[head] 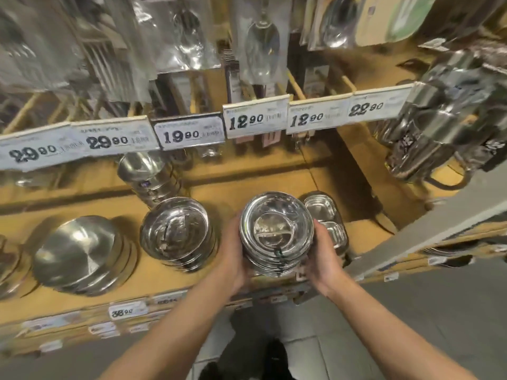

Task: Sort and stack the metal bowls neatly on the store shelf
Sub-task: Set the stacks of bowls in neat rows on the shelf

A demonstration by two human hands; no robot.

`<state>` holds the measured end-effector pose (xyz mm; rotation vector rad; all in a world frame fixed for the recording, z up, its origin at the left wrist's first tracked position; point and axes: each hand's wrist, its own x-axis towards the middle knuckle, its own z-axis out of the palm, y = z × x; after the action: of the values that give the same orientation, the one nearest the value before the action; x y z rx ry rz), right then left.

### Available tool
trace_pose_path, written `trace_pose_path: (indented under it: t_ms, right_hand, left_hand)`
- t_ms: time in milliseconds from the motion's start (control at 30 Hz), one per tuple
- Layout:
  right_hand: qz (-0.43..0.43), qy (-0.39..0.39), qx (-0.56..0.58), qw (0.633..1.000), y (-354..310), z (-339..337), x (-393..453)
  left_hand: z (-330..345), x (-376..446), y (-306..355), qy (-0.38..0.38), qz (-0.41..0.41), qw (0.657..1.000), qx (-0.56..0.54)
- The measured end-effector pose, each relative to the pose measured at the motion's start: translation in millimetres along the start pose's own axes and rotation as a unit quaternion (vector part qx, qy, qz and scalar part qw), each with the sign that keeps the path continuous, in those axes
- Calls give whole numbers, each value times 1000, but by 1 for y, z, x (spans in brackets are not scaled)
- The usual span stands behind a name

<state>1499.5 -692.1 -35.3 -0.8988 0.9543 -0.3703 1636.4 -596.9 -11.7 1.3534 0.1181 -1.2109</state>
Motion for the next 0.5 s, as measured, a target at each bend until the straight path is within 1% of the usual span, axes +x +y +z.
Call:
trace_pose_path:
  t_ms: [100, 267, 333, 500]
  right_hand:
    - [18, -8, 10, 1000, -2, -8, 21]
    - [4, -15, 3, 1000, -1, -10, 42]
    - [-4, -15, -2, 1000, -3, -7, 47]
    - [11, -30, -4, 999, -7, -4, 49]
  left_hand:
    - [5, 13, -1, 20, 10, 1000, -8]
    - [7, 27, 5, 50, 27, 998, 16]
    - [9, 29, 10, 62, 22, 998, 24]
    - [9, 33, 14, 84, -8, 996, 16]
